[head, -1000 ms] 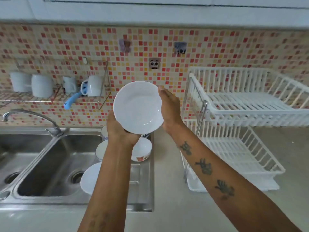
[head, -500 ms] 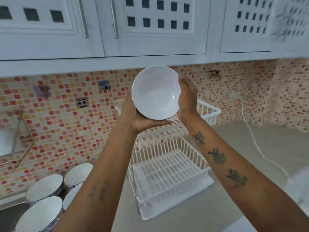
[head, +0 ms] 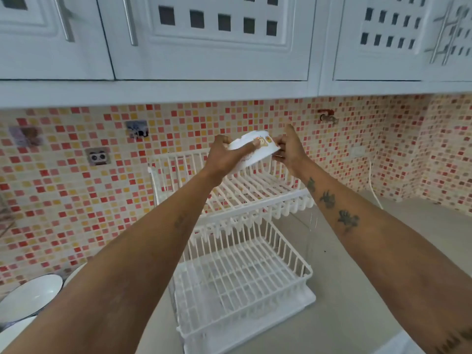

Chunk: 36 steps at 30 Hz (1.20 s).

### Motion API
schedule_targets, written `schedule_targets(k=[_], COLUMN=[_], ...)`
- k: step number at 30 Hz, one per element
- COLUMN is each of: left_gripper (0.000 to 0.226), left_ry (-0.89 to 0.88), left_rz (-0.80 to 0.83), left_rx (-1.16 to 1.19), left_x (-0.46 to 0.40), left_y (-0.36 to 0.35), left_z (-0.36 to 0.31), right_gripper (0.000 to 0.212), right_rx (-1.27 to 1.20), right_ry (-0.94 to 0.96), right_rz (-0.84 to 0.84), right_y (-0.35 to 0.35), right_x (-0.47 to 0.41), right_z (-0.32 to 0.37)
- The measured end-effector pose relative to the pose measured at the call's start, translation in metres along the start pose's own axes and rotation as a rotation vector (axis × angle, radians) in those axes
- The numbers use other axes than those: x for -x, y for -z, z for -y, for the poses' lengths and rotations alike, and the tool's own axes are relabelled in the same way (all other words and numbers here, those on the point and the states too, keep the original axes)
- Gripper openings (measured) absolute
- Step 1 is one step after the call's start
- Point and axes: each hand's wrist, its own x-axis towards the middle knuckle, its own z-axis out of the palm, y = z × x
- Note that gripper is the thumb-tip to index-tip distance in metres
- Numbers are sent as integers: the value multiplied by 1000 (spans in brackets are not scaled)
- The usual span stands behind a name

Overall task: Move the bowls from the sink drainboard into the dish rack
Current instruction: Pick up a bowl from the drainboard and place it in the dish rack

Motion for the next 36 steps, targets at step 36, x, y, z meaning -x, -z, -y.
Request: schedule_targets(k=[36], left_gripper=[65], left_ry=[-68], left_rz=[150], left_rx=[-524], left_x=[-25], left_y=[-30], left_z=[23], right_gripper=[30], right_rx=[798], right_ry=[316], right_rz=[-249], right_y=[8], right_x=[-22], right_z=[-30])
